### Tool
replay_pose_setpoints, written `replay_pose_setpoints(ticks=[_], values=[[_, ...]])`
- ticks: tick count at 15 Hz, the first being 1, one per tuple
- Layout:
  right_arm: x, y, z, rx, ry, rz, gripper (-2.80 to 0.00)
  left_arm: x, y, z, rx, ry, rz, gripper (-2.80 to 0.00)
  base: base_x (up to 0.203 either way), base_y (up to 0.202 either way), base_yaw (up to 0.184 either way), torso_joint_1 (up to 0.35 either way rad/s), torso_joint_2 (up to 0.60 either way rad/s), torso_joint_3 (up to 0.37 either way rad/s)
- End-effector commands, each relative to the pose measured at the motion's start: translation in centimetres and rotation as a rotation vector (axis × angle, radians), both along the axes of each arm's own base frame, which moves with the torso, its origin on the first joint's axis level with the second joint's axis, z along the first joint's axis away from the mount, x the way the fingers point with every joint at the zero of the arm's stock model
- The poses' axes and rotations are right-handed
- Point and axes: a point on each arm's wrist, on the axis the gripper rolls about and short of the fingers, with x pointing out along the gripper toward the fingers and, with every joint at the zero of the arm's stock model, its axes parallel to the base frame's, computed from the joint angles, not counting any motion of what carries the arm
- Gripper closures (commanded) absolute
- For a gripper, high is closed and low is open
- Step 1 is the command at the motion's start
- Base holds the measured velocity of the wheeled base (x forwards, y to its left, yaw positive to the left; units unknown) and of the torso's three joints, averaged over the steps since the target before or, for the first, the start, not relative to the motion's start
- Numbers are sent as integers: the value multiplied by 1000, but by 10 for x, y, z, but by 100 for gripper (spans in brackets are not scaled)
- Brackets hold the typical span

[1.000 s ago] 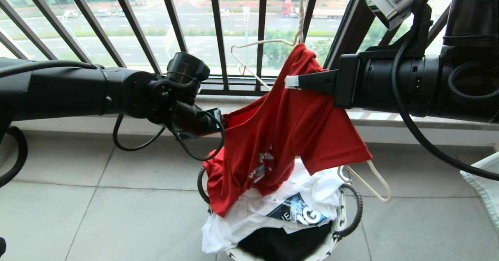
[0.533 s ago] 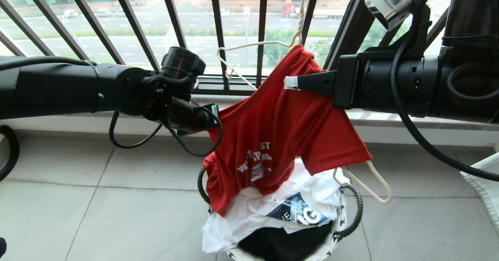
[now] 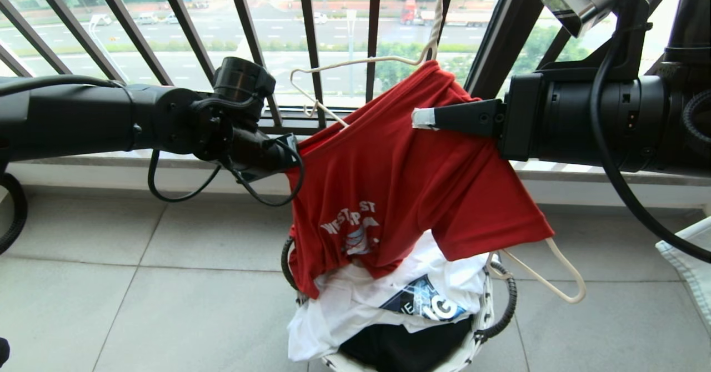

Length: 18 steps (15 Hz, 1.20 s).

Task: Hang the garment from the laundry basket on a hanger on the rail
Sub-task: Hang the clothes on the clothes rack

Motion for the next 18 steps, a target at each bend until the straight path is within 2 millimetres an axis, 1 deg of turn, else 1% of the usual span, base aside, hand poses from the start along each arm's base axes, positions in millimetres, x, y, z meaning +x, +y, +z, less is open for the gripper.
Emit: replay_pose_setpoints(ticks=[1, 5, 6, 9, 12, 16, 18], values=[[-3, -1, 1, 5, -5, 13, 0, 5, 9, 3, -5, -8, 29, 0, 0, 0, 0, 0, 0, 0], [-3, 1, -3, -7, 2, 38, 0, 7, 32, 19, -24, -58, 82, 0, 0, 0, 0, 0, 0, 0], [-2, 1, -7, -25, -5, 47, 0, 6, 34, 23, -37, -63, 72, 0, 0, 0, 0, 0, 0, 0], [1, 5, -13, -53, -9, 57, 0, -2, 37, 32, -62, -78, 46, 0, 0, 0, 0, 0, 0, 0], [4, 6, -14, -56, -9, 52, 0, -12, 40, 43, -69, -103, 44, 0, 0, 0, 0, 0, 0, 0], [1, 2, -10, -47, -21, 44, 0, -15, 41, 39, -62, -83, 45, 0, 0, 0, 0, 0, 0, 0], [0, 1, -13, -68, -34, 49, 0, -16, 44, 48, -72, -115, 53, 0, 0, 0, 0, 0, 0, 0]])
